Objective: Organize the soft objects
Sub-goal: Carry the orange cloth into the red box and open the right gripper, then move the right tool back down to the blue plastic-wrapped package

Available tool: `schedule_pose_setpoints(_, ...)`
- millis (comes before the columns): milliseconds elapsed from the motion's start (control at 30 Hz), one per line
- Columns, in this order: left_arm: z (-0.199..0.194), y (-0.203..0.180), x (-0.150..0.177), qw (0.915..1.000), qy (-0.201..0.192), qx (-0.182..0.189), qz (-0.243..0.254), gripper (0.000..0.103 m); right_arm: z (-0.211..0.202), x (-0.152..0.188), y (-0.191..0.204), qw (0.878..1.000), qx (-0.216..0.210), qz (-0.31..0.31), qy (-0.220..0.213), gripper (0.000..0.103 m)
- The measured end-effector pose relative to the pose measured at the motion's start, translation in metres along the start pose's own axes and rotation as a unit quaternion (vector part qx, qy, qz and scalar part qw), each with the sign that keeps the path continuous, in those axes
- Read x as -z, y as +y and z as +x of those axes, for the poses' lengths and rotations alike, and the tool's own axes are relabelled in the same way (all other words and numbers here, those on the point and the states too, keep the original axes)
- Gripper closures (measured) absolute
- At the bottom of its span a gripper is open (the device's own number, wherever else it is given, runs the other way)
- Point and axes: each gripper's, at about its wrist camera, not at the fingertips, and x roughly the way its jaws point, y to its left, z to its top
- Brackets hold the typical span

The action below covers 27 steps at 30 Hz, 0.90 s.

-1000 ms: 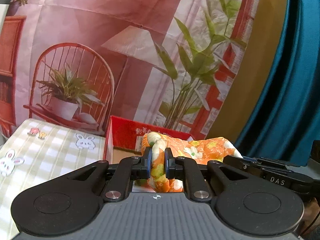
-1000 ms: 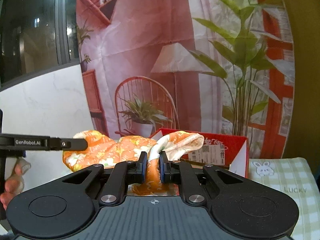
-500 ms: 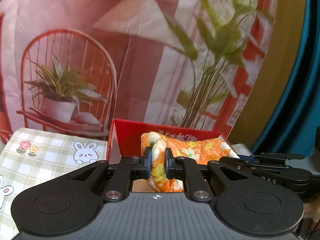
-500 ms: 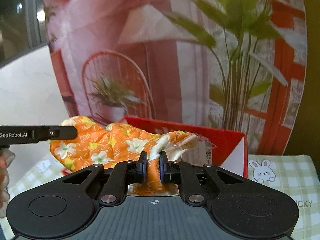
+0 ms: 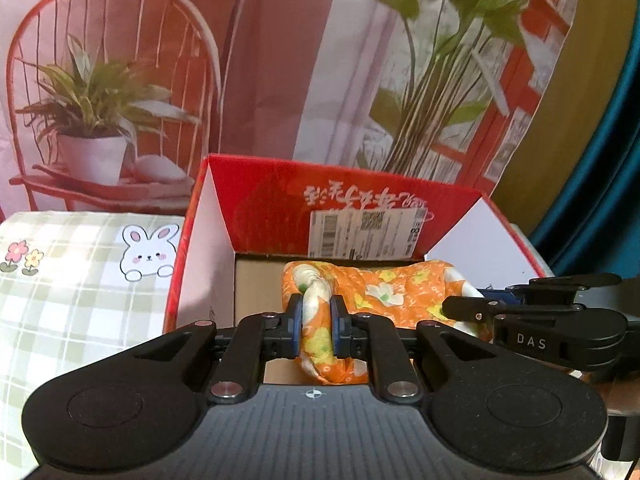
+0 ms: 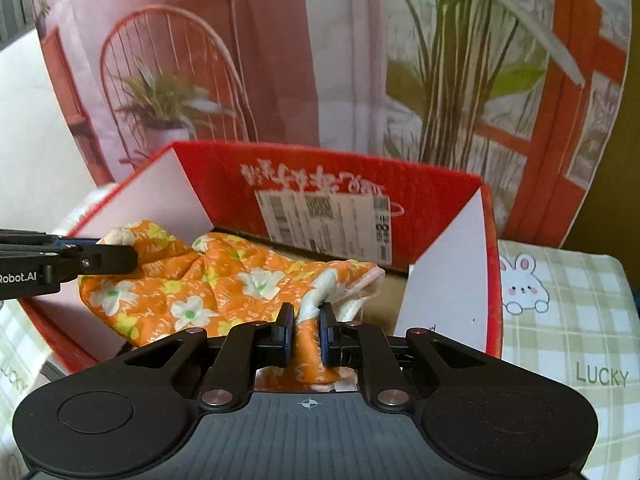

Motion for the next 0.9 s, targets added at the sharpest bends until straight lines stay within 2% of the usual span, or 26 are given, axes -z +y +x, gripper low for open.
schedule_pose_setpoints(133, 0.008, -0.002, 0.001, 0.9999, 0.011, -0.004, 0.009, 0.084, 0.008, 0.001, -0.003, 1.0, 0.008, 0.003, 0.014, 0.09)
schedule_pose_setpoints(200, 0.009, -0.004, 0.002, 0.9997, 0.013, -0.013, 0.018, 0.069, 0.011, 0.002, -0.005, 1.0, 0.01, 0.004, 0.021, 0.088)
schedule_pose_setpoints(233, 0.008, -0.004, 0.002, 0.9996, 0.01, -0.017, 0.02, 0.055, 0.011, 0.002, -0.005, 1.0, 0.008, 0.004, 0.022, 0.085)
schedule_pose_setpoints(267, 0.006, -0.004, 0.002, 0.9996, 0.007, -0.018, 0.02, 0.047, 0.01, 0.002, -0.005, 1.0, 0.007, 0.003, 0.021, 0.08)
schedule_pose_setpoints(367, -0.001, -0.003, 0.001, 0.9997, 0.002, -0.018, 0.017, 0.046, 0.007, 0.002, -0.003, 1.0, 0.012, -0.008, 0.021, 0.07)
schedule_pose_setpoints(567, -0.024, -0.003, 0.003, 0.9998, -0.002, -0.015, 0.013, 0.046, -0.015, 0.003, -0.003, 1.0, 0.022, -0.015, -0.007, 0.07)
schedule_pose_setpoints(767, -0.069, -0.006, 0.02, 0.9997, -0.023, -0.007, 0.001, 0.046, -0.063, 0.016, 0.007, 0.997, -0.004, -0.017, -0.069, 0.069)
schedule_pose_setpoints(800, -0.077, -0.008, 0.026, 0.9996, -0.027, -0.007, 0.0, 0.046, -0.072, 0.019, 0.008, 0.997, -0.01, -0.012, -0.082, 0.066)
schedule_pose_setpoints(867, -0.093, -0.011, 0.037, 0.9994, -0.034, -0.007, 0.002, 0.045, -0.089, 0.028, 0.011, 0.994, -0.017, 0.002, -0.106, 0.047)
schedule_pose_setpoints(900, -0.101, -0.014, 0.044, 0.9993, -0.036, -0.009, 0.006, 0.044, -0.096, 0.033, 0.012, 0.993, -0.021, 0.005, -0.119, 0.042)
